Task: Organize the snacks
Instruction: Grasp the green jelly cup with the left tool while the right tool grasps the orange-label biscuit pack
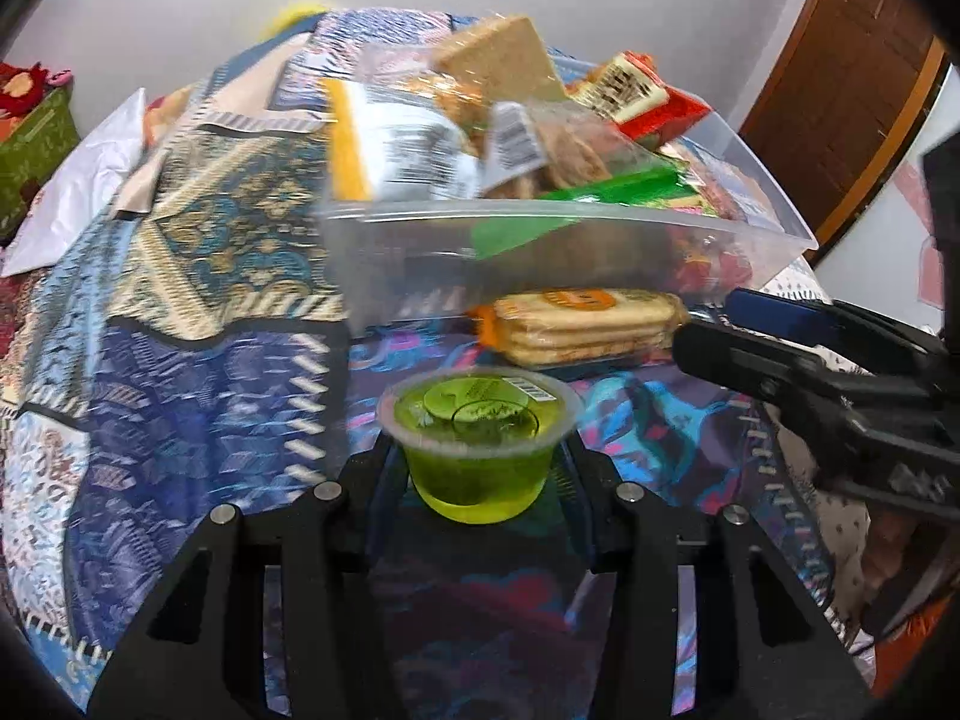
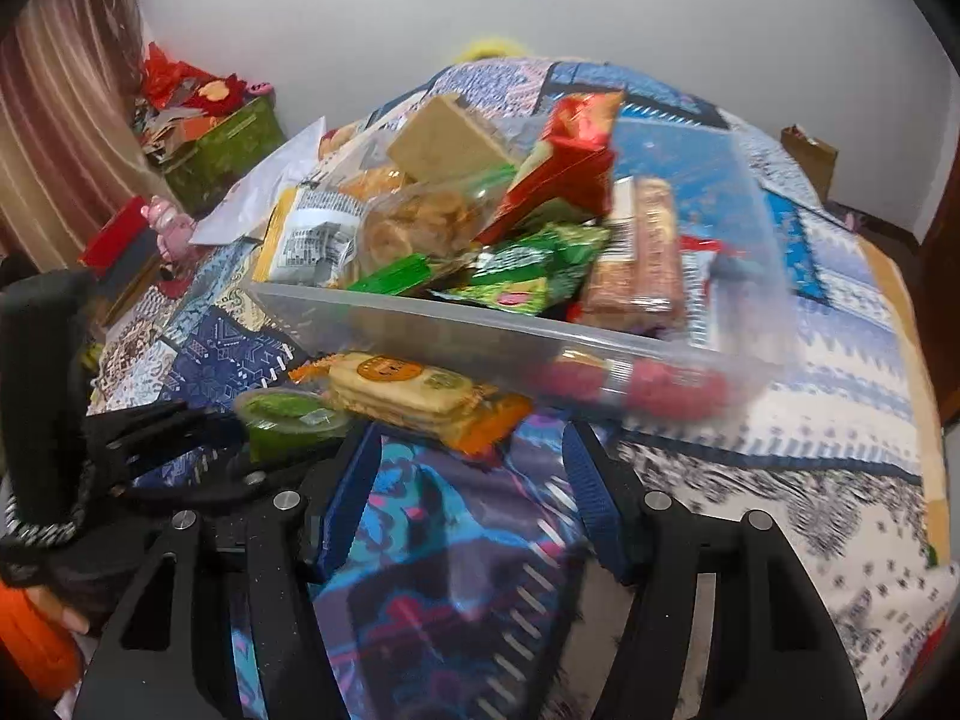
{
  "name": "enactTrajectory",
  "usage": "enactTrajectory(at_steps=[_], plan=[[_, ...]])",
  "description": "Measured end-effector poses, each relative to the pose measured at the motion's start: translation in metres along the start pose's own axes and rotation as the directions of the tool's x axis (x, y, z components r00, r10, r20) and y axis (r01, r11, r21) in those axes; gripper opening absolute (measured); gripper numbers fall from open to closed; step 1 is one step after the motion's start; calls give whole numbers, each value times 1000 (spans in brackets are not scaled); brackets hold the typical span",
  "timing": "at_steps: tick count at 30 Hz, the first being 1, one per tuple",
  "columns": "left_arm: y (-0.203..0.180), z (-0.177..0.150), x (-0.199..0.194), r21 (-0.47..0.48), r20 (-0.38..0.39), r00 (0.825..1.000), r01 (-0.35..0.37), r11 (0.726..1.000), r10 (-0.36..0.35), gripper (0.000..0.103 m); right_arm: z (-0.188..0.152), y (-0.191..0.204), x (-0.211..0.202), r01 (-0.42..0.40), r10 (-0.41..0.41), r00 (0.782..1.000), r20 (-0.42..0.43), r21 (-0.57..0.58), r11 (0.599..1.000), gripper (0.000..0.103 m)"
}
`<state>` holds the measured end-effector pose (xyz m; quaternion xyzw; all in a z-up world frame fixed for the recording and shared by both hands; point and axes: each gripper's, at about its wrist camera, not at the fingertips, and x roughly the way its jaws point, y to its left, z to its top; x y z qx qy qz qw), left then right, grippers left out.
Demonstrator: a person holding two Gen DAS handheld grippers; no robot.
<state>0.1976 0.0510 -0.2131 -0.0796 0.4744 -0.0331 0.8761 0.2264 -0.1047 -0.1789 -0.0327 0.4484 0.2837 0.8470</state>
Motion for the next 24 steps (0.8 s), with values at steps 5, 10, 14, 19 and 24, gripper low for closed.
enactTrajectory(at_steps=[5,10,14,19,24], plan=[[26,-8,-12,-38,9,1000,-29,999,29,46,3,8,18,-40,40,999,-29,6,999,59],[43,-17,-21,-55,12,998,-54,997,55,46,-9,28,14,-117,114,991,-64,-37,992,51],[47,-21,-25,-53,13,998,-63,997,64,46,-21,41,8,-121,113,990,-90,-87,989,51],[50,-21,-24,-67,21,998,-62,996,64,46,-10,39,3,-57,51,997,-56,-105,993,54],[53,-4,-20,-81,27,996,-78,994,80,46,8,37,15,-55,51,997,-52,-88,995,60]])
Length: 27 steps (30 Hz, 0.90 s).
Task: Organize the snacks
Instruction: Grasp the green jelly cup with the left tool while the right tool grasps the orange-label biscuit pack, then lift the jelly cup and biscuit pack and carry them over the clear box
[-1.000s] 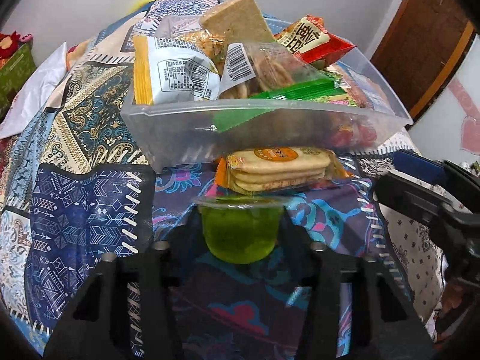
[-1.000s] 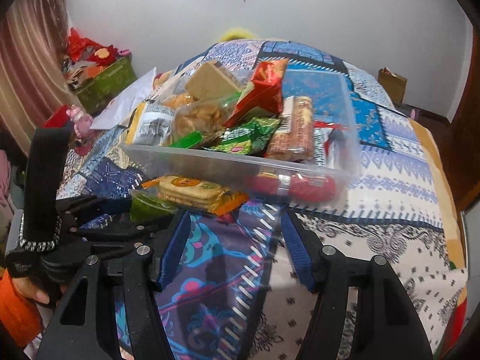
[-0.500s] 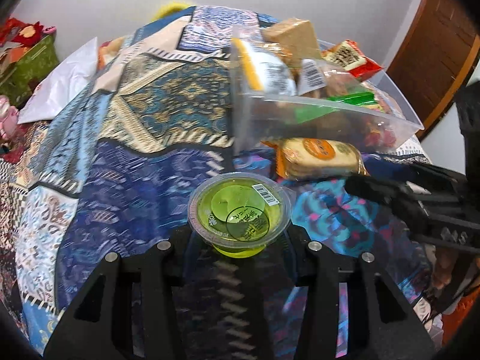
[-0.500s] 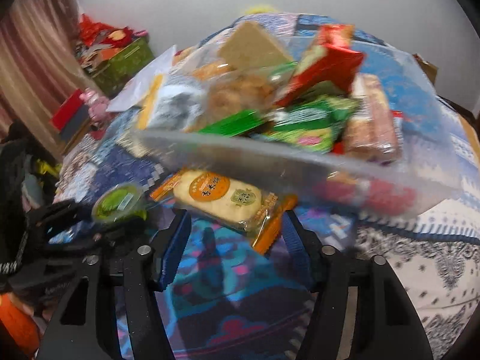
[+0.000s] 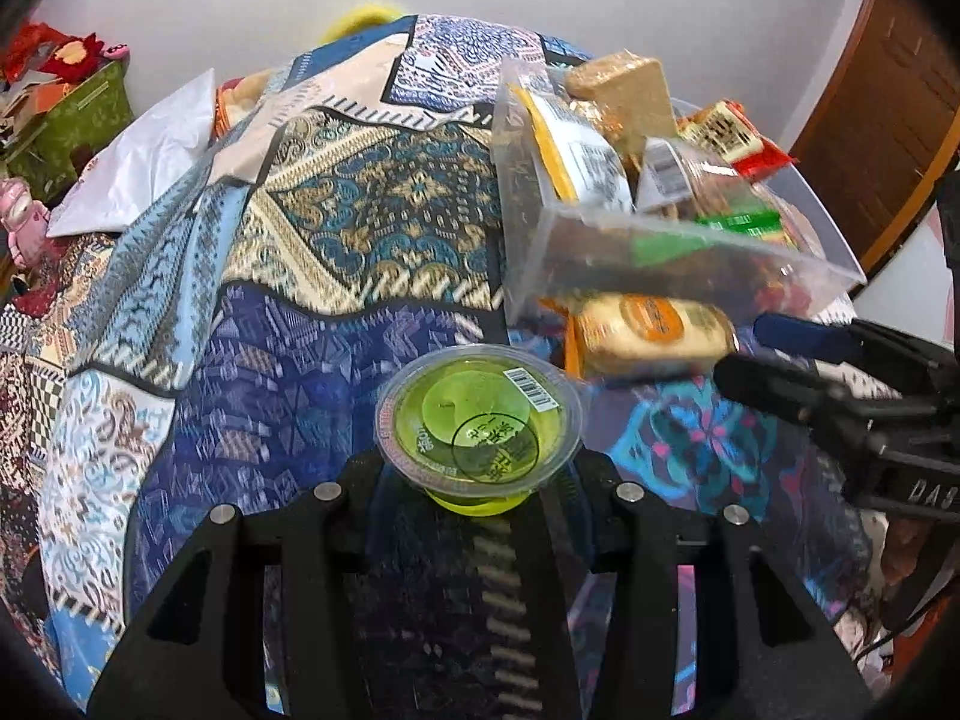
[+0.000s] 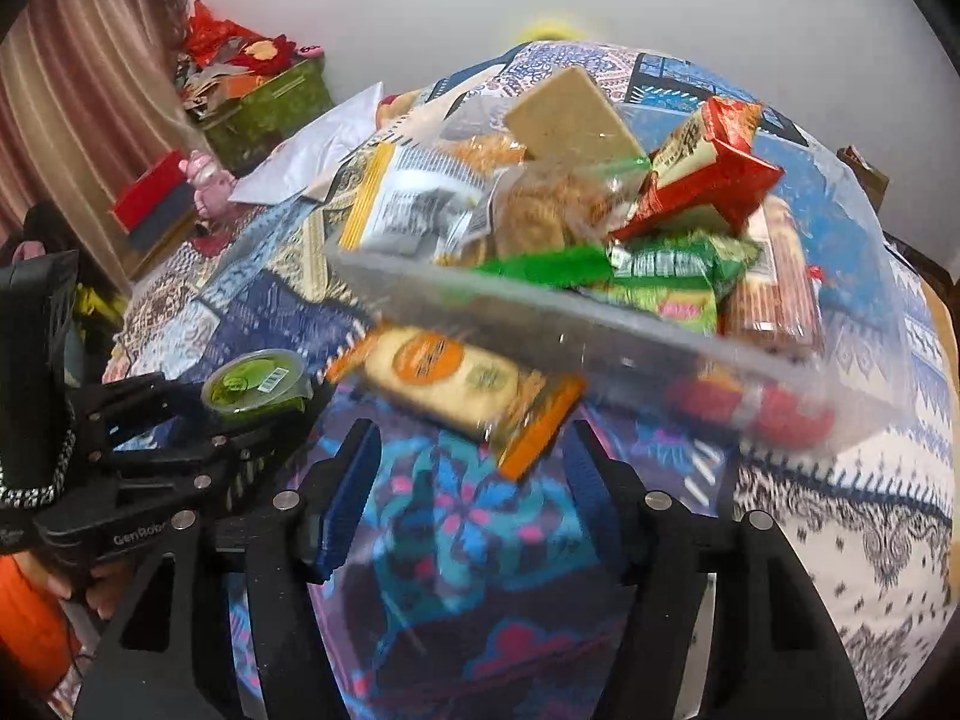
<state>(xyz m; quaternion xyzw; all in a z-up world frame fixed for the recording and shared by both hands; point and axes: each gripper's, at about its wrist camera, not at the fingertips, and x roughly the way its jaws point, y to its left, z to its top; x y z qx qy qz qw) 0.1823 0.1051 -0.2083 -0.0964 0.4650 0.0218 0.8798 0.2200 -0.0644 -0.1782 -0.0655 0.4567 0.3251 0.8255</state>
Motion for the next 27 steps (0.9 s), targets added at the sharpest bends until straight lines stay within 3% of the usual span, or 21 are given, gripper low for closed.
enactTrajectory(at_steps=[7,10,12,15,22,27], plan=[[-11,17,18,32,-13,1000,-10,999,10,46,12,4,20,-38,38,999,-24,-29,999,61],[-14,18,19,32,-9,1000,17,999,-16,46,9,4,17,-45,44,999,-15,-38,998,59],[-17,17,17,35,-12,1000,25,999,-25,46,5,1,12,-49,49,999,-13,-33,998,49],[-25,12,13,50,-12,999,35,998,-35,46,0,-3,2,-46,46,999,-11,-38,998,44],[-57,-5,1,108,-30,996,88,990,-85,46,-37,-7,-33,-38,37,999,-28,-57,998,44],[-66,-16,-2,120,-47,995,95,988,-90,46,-47,-24,-50,-15,15,1000,-20,-7,1000,44]])
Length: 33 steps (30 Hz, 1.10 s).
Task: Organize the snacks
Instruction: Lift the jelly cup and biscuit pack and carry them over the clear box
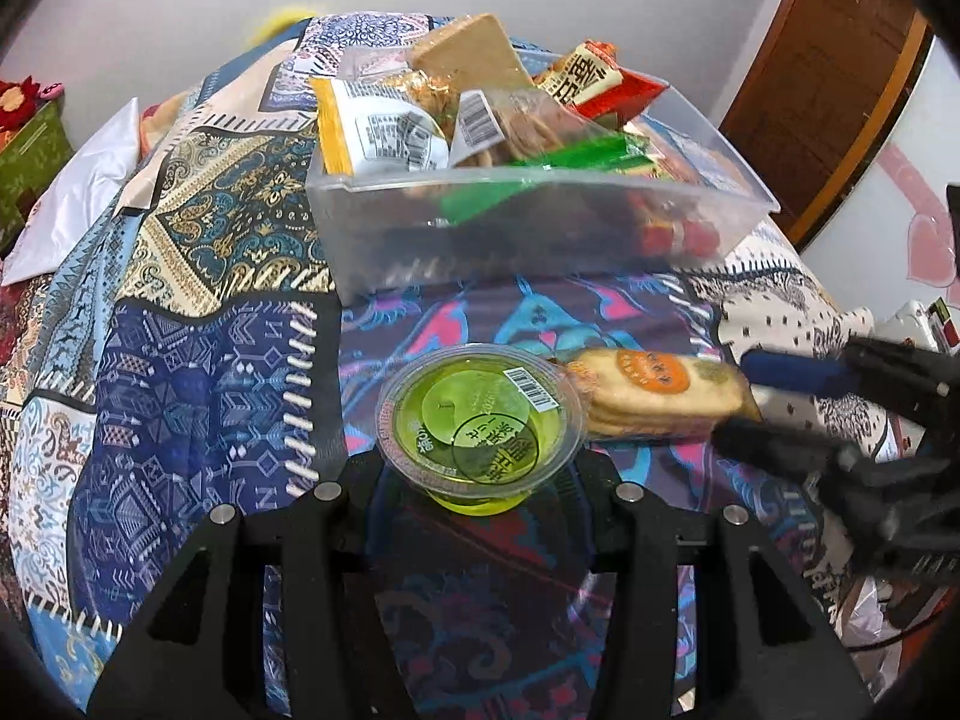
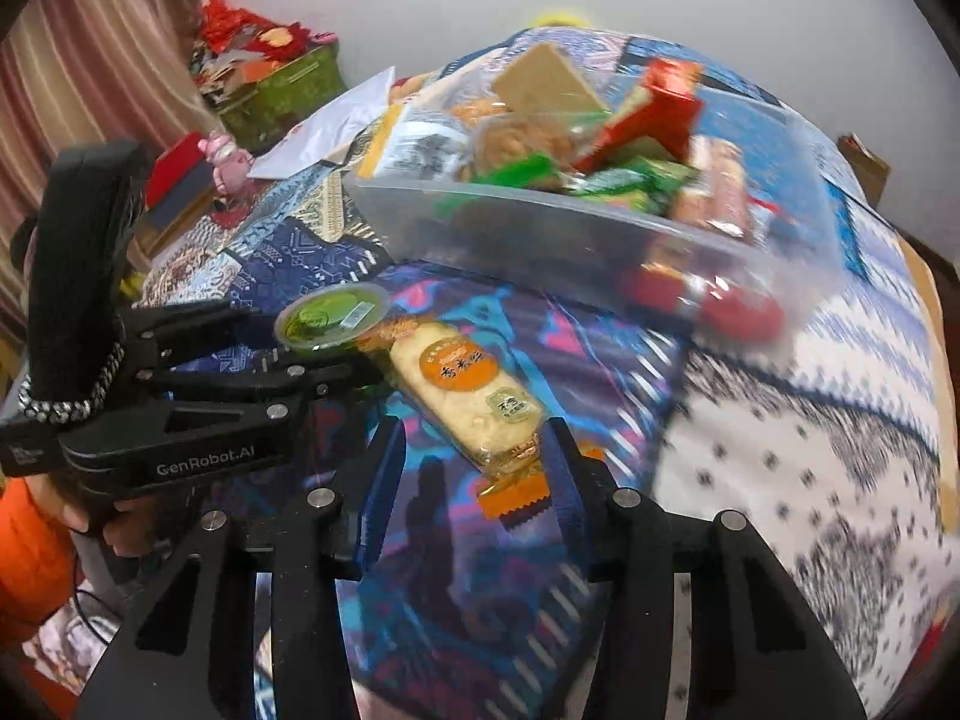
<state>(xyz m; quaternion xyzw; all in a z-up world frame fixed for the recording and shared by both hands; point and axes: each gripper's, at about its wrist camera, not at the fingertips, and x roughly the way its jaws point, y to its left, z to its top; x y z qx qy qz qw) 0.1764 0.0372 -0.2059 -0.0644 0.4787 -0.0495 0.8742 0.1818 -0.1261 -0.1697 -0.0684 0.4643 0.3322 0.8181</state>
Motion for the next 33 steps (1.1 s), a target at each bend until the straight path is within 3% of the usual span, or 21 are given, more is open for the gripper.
enactTrajectory(at_steps=[2,5,10,13,14,15,20,28,33], plan=[[3,-1,-2,-10,-2,1000,-6,1000,6,46,6,-2,-3,15,-15,1000,12,0,1000,46],[9,-6,-9,-26,0,1000,-15,1000,15,46,15,2,-1,22,-22,999,31,-26,999,60],[16,-13,-16,-34,-4,999,-34,999,34,46,20,18,23,-7,6,1000,-13,-107,994,61],[18,-15,-20,-33,1,999,-47,998,47,46,16,23,43,10,-17,999,-51,-139,990,61],[18,-15,-20,-33,2,999,-48,998,48,46,15,22,47,22,-31,998,-60,-142,990,61],[19,-15,-21,-33,2,999,-48,998,48,46,15,21,51,28,-37,997,-65,-132,991,53],[14,-11,-24,-26,13,999,-48,999,48,46,18,13,48,7,-11,999,-44,-77,997,34],[-2,13,-42,-17,87,996,-31,999,32,46,18,5,4,28,-25,996,82,-38,999,31],[-15,37,-54,-4,147,989,-17,1000,17,46,27,-5,-22,56,-55,984,172,0,998,31]])
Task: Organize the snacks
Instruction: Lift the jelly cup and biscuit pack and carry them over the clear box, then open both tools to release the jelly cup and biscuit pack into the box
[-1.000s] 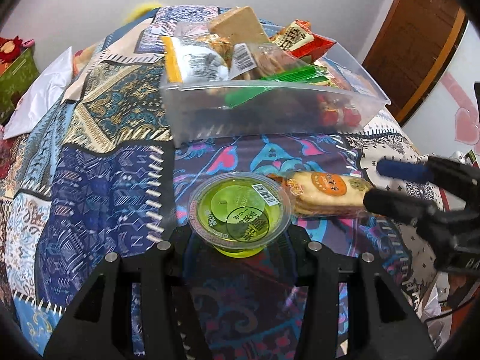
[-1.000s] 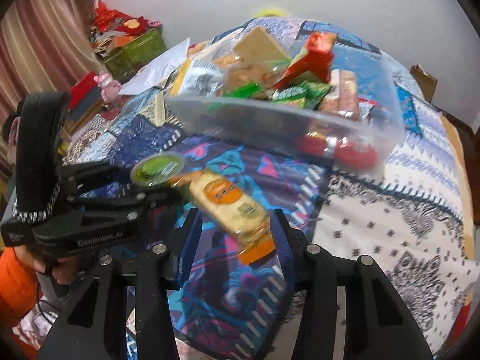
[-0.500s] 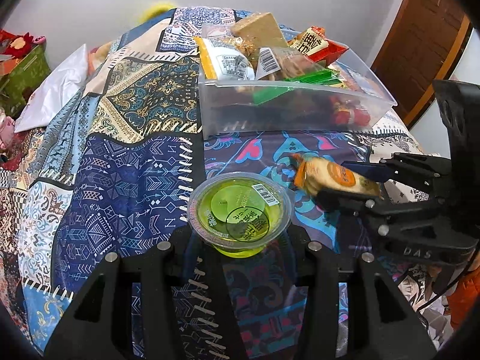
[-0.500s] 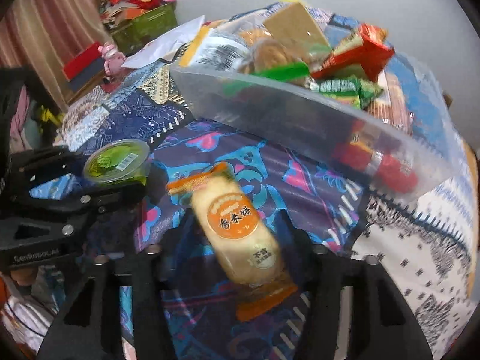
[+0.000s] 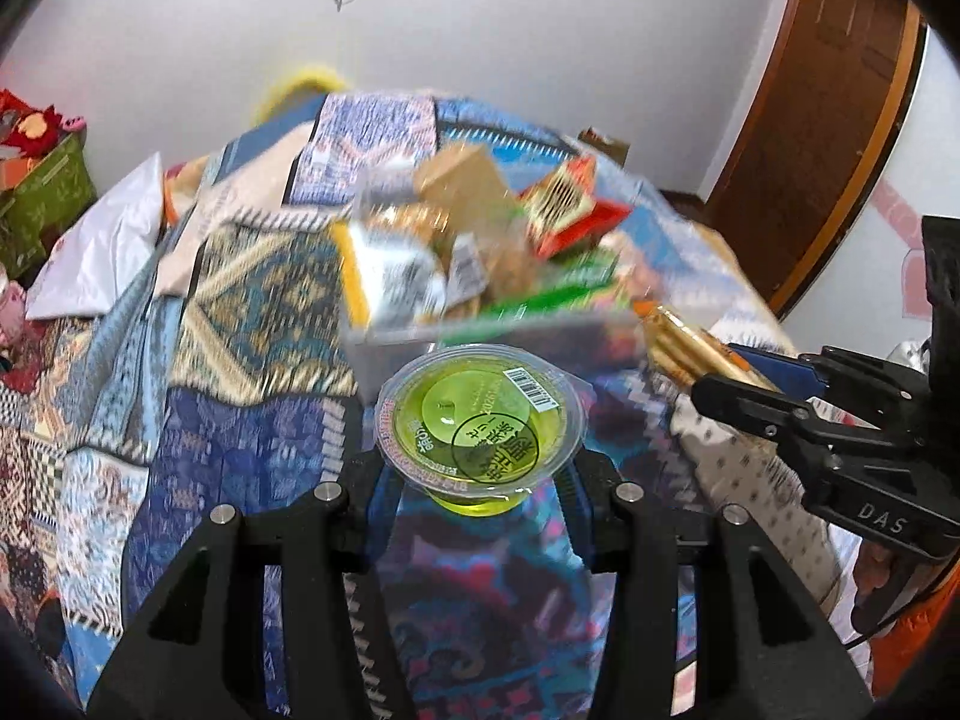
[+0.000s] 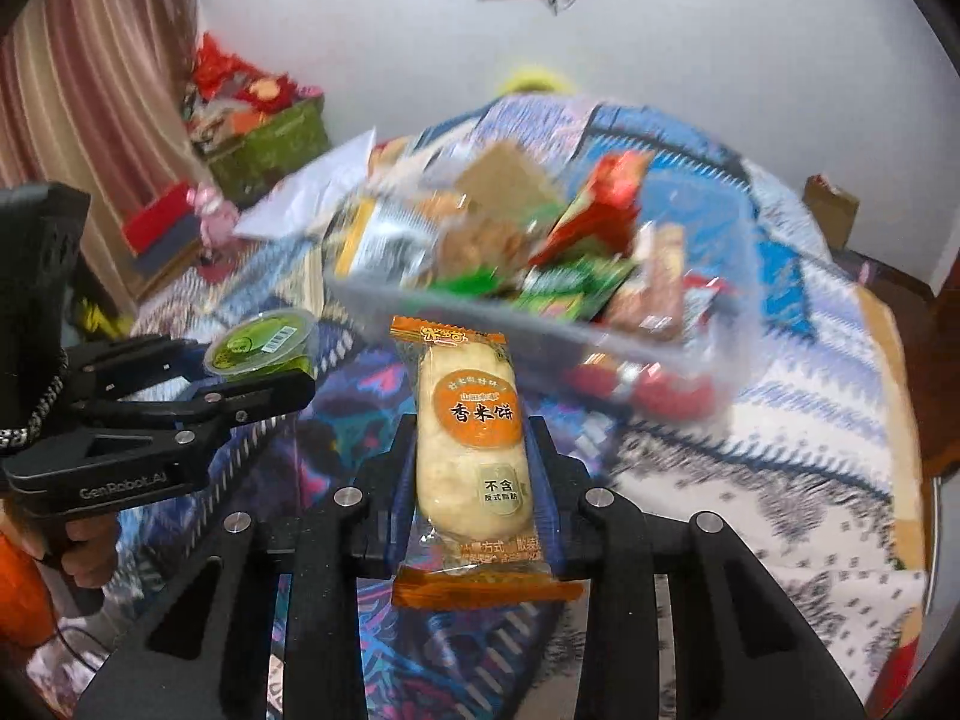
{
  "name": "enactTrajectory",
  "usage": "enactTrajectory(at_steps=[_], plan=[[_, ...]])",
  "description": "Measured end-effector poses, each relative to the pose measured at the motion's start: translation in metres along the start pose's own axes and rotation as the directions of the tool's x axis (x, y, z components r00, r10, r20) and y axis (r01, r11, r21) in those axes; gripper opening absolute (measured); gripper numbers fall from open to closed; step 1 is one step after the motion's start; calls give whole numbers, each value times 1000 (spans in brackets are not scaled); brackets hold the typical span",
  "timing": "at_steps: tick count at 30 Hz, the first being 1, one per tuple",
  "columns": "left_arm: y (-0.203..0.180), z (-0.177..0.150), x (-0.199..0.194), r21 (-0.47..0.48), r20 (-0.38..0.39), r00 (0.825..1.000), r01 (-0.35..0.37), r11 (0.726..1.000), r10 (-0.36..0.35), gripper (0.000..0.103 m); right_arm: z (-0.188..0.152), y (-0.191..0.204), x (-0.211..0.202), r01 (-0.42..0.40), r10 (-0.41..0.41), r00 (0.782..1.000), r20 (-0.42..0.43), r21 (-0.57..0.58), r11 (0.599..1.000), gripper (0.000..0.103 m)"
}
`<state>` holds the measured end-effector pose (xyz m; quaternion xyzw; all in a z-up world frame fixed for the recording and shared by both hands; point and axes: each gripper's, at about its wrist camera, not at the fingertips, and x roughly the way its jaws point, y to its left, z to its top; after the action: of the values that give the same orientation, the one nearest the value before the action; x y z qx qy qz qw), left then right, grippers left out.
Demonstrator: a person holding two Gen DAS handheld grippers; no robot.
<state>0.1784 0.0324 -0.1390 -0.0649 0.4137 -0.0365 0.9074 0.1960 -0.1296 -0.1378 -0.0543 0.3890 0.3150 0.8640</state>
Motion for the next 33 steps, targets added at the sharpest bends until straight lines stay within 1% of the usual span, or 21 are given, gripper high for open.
enactTrajectory(at_steps=[6,10,13,17,22,26,30,33], plan=[[-17,34,-1,16,60,998,14,1000,-15,46,23,-20,-19,96,-98,990,97,22,995,31],[-29,58,5,33,94,995,13,999,-16,46,34,-35,-25,121,-129,982,138,65,991,31],[-35,73,15,33,103,994,17,999,-21,46,42,-45,-24,136,-149,976,156,92,986,31],[-42,89,38,27,87,996,17,999,-19,46,48,-57,-13,175,-191,970,151,111,978,31],[-49,95,74,26,59,998,12,1000,-13,46,47,-74,13,171,-191,976,108,168,971,31],[-49,90,99,23,9,1000,10,1000,-10,46,44,-77,32,161,-174,983,62,167,973,31],[-49,86,100,36,23,1000,-20,999,20,49,40,-76,36,176,-184,982,41,153,973,34],[-47,87,95,28,9,1000,-5,1000,4,53,38,-80,33,161,-169,985,35,168,973,39]])
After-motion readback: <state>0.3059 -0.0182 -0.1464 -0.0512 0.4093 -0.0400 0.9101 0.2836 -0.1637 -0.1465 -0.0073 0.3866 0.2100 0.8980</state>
